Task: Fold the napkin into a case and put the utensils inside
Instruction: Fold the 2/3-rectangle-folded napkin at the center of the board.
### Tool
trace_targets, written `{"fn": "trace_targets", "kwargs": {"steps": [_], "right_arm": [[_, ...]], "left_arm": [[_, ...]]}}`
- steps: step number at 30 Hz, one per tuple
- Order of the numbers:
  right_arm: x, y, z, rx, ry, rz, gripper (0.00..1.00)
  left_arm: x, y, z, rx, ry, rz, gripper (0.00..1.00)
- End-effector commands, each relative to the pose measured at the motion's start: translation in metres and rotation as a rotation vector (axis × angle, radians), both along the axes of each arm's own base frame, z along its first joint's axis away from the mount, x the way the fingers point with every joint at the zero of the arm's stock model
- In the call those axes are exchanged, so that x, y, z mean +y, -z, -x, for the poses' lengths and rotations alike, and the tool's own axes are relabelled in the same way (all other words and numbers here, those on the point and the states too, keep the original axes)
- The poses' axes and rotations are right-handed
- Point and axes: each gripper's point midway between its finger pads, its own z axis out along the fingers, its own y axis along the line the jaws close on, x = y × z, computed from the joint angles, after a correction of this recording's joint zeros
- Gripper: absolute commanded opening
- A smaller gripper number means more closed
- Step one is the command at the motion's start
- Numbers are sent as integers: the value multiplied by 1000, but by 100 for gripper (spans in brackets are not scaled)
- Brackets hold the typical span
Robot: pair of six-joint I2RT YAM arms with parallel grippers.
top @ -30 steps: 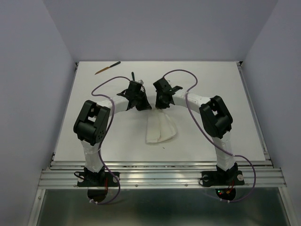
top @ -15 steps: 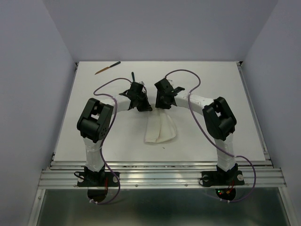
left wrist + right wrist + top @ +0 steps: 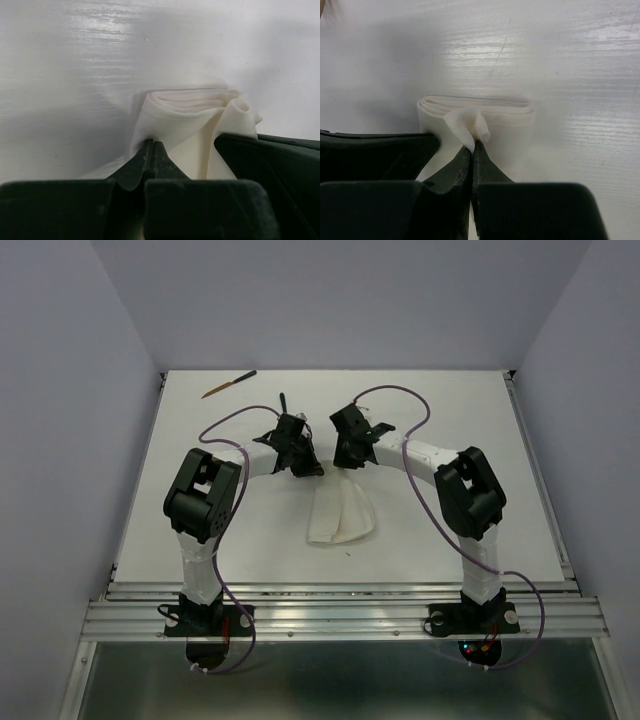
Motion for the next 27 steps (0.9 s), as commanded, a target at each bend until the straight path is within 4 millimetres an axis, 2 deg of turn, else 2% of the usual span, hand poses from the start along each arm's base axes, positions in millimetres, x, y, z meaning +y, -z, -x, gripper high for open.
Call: {"fn": "trace_targets", "kwargs": {"steps": [1, 5, 14, 16, 22, 27], "right_arm": [[7, -20, -7, -35, 14, -55, 1], [8, -12, -9, -7, 29, -38, 1], [14, -13, -17, 4, 44, -41, 1], [14, -7, -18, 19, 50, -32, 1], [28, -6, -16, 25, 31, -39, 1], [29, 6, -17, 52, 41, -28, 1]], "left_arm": [[6, 9, 7, 32, 1, -48, 0], [5, 10, 8, 34, 3, -46, 0], [3, 15, 11, 41, 10, -46, 0], [3, 14, 11, 41, 13, -44, 0], [1, 13, 10, 38, 18, -37, 0], [-1, 12, 9, 39, 17, -24, 0]]}}
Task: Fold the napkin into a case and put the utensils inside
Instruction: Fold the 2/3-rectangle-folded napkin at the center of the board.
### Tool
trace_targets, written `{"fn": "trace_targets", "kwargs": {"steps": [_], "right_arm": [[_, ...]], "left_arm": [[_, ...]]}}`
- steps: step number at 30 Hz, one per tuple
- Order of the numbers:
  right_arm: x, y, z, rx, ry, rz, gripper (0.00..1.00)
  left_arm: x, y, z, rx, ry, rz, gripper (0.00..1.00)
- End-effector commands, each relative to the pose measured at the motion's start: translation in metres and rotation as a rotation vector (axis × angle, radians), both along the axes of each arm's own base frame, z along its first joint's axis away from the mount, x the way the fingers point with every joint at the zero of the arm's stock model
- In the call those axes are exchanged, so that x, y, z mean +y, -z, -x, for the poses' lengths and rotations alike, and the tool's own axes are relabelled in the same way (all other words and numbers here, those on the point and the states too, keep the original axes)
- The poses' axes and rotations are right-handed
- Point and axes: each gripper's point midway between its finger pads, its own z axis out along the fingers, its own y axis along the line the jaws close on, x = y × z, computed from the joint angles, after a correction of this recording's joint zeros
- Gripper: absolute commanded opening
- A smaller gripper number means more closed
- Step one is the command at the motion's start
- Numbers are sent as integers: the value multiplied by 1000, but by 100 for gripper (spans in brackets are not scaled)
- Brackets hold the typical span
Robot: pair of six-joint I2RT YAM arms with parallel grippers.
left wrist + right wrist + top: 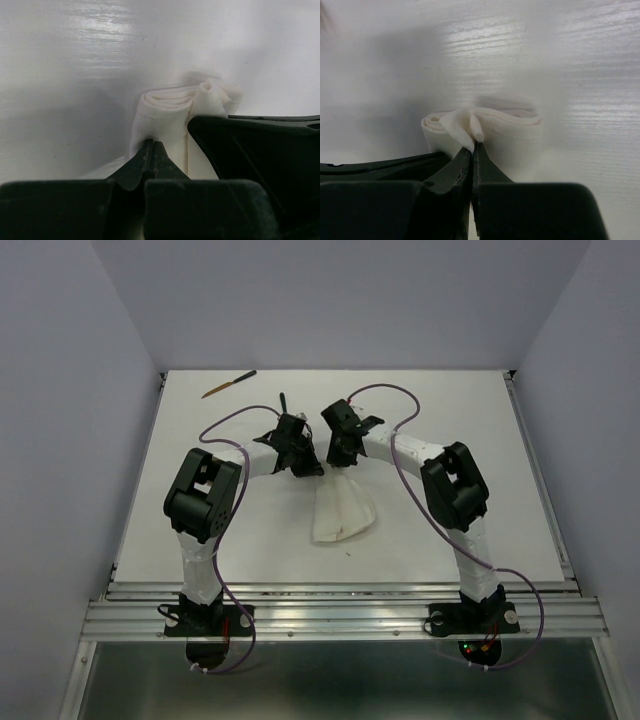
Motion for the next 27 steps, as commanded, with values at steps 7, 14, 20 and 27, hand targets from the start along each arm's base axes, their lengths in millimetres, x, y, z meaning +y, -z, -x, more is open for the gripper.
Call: {"fn": "trace_targets", "kwargs": {"steps": [7, 14, 20, 27], "right_arm": [[10, 14, -6, 24, 63, -5, 1], [-15, 35, -4, 71, 178, 125, 1], [-29, 39, -1, 102, 286, 154, 1], [-39, 29, -1, 100, 392, 175, 1]], "left_arm": [[-3, 5, 6, 28, 16, -11, 0], [0, -27, 5, -26, 3, 1, 0], [13, -51, 8, -63, -18, -21, 0], [24, -71, 21, -97, -27, -25, 0]]}}
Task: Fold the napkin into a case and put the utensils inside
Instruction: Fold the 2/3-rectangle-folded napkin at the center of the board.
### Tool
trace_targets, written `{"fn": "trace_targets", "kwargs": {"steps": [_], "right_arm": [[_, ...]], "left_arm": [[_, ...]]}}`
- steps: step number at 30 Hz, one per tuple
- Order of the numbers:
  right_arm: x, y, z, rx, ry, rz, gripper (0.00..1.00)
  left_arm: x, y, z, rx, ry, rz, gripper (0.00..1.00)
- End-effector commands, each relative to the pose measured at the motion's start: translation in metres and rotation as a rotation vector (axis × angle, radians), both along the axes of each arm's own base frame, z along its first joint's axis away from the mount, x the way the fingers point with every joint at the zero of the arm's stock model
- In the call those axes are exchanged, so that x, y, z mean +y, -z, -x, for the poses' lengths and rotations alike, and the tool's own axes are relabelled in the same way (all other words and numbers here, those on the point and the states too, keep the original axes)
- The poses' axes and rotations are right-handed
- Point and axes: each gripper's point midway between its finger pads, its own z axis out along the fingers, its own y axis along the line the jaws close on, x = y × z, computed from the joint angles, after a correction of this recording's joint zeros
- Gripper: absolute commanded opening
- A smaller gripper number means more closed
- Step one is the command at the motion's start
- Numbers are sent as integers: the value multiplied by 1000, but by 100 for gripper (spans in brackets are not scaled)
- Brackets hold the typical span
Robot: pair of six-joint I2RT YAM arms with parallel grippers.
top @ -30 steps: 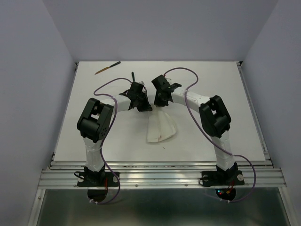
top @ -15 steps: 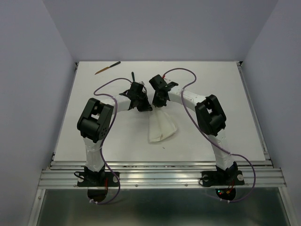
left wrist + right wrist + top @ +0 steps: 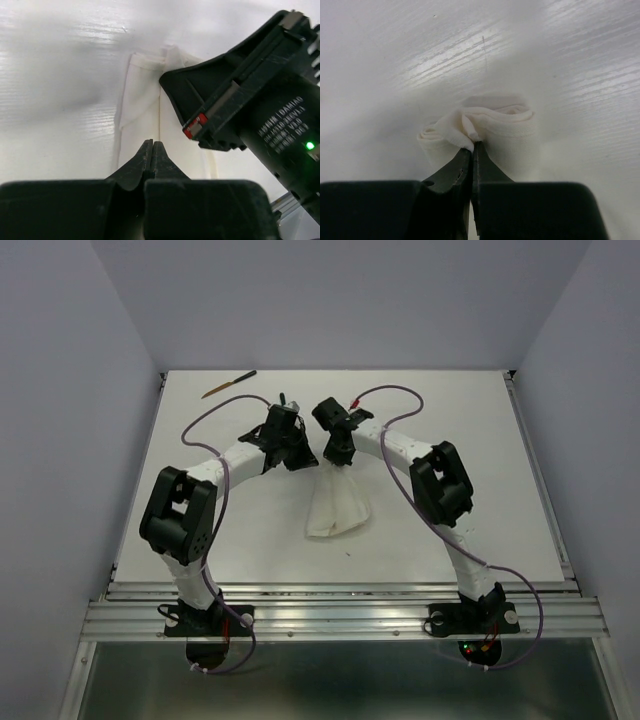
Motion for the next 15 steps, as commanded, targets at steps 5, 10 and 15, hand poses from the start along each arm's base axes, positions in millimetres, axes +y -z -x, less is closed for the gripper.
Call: {"fn": "trace_targets", "kwargs": {"steps": [5, 10, 15], "right_arm": [[-32, 20, 15, 89, 150, 119, 1], [-41, 16, 16, 94, 180, 135, 1], [-67, 20, 25, 113, 228, 180, 1]], "left_arm": [[5, -7, 25, 6, 38, 7, 0], [-6, 1, 45, 18, 80, -4, 0], [-3, 13, 56, 25, 85, -29, 12]]}}
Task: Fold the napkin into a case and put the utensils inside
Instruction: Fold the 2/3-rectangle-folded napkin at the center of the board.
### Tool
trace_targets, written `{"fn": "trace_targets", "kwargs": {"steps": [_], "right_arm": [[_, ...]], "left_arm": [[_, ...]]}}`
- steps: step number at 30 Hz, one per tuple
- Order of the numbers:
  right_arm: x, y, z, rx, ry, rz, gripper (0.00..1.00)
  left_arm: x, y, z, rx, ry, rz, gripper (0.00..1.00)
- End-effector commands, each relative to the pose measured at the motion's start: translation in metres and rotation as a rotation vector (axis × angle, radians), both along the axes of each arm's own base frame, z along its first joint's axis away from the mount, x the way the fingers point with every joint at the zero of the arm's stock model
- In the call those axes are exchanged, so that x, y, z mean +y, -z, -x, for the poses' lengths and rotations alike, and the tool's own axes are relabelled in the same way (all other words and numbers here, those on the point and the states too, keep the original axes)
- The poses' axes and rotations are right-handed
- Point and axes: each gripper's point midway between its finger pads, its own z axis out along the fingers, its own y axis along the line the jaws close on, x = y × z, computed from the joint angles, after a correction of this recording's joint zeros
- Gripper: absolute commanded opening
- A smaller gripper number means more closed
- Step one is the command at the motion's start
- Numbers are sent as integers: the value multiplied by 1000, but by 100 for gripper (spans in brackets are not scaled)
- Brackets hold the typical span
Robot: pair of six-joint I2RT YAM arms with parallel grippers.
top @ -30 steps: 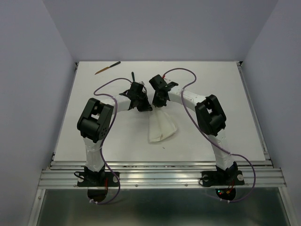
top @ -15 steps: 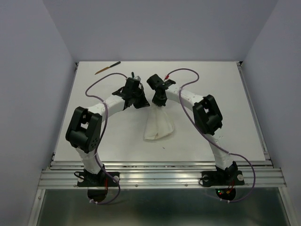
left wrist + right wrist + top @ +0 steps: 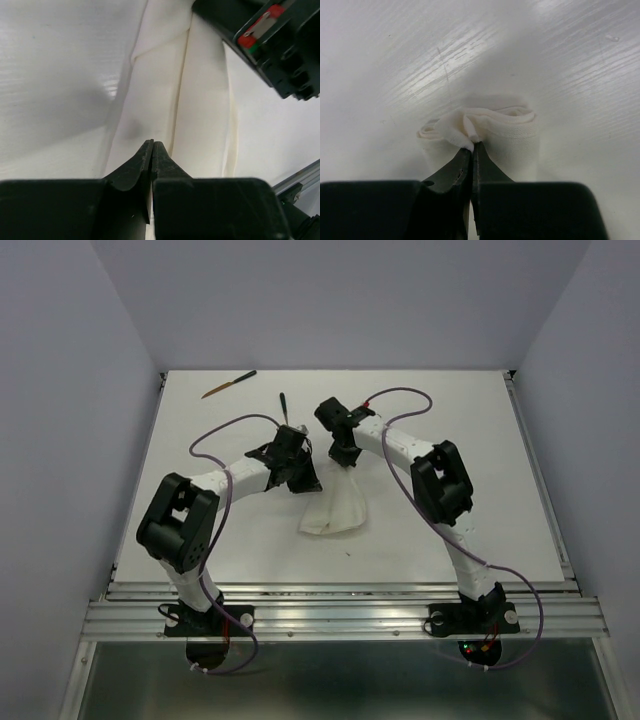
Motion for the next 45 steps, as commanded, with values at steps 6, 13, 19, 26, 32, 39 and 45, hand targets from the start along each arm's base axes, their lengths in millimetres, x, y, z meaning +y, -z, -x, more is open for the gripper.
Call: {"fn": "trace_targets", "kwargs": {"steps": [6, 13, 19, 26, 32, 39, 45], "right_arm": [[-51, 30, 25, 126, 69, 143, 1], [-38, 23, 21, 84, -114, 93, 12], [-19, -16, 8, -116, -232, -42, 59], [-24, -34, 14, -144, -261, -45, 70], [-35, -56, 23, -184, -286, -51, 80], [-36, -69, 48, -200, -360, -114, 88], [-46, -66, 70, -184, -376, -126, 88]], "left_arm": [[-12, 9, 7, -10, 78, 1, 0], [-13, 44, 16, 59, 108, -44, 0], [-13, 56, 19, 84, 115, -56, 0], [-14, 56, 18, 84, 102, -55, 0], [-12, 56, 19, 83, 98, -57, 0], [-12, 57, 20, 87, 100, -59, 0], [-13, 54, 18, 82, 102, -56, 0]]}}
